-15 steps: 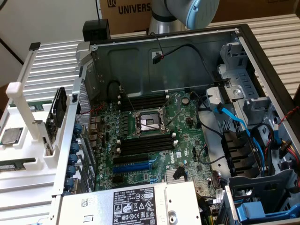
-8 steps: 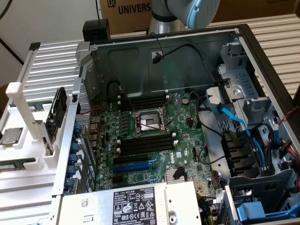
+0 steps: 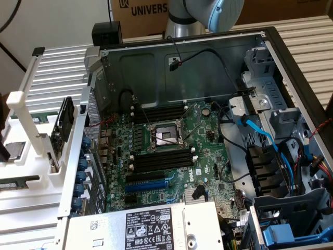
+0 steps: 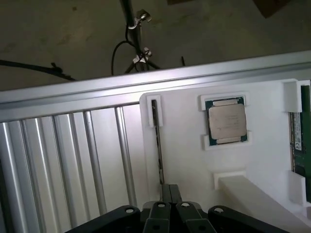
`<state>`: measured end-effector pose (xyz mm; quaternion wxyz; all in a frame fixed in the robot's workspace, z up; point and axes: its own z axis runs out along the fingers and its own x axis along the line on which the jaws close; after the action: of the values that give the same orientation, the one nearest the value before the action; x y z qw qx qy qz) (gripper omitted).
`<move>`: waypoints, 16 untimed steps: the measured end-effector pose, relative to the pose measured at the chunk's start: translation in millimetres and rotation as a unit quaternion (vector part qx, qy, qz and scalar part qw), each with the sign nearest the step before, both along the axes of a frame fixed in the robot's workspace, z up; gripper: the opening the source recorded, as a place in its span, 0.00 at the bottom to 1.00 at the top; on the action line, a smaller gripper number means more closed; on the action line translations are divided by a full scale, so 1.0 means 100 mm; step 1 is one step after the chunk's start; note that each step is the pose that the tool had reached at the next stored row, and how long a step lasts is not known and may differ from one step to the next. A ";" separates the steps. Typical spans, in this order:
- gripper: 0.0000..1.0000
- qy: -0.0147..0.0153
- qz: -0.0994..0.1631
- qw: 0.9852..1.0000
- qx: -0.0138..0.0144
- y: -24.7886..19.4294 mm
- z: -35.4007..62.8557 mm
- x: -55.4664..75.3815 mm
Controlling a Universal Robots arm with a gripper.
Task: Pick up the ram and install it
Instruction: 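Pick up the ram and move it above insertion slot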
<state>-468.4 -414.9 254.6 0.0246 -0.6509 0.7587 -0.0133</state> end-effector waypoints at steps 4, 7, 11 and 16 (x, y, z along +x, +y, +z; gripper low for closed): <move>0.10 0.000 0.000 1.000 0.000 -0.003 -0.073 0.00; 0.16 0.000 0.000 1.000 0.000 -0.003 -0.127 0.00; 0.24 0.000 0.000 1.000 0.000 -0.003 -0.200 0.00; 0.24 0.003 0.000 1.000 0.000 -0.024 -0.267 0.01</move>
<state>-467.9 -417.3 227.8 0.0227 -0.6510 0.7587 -0.0116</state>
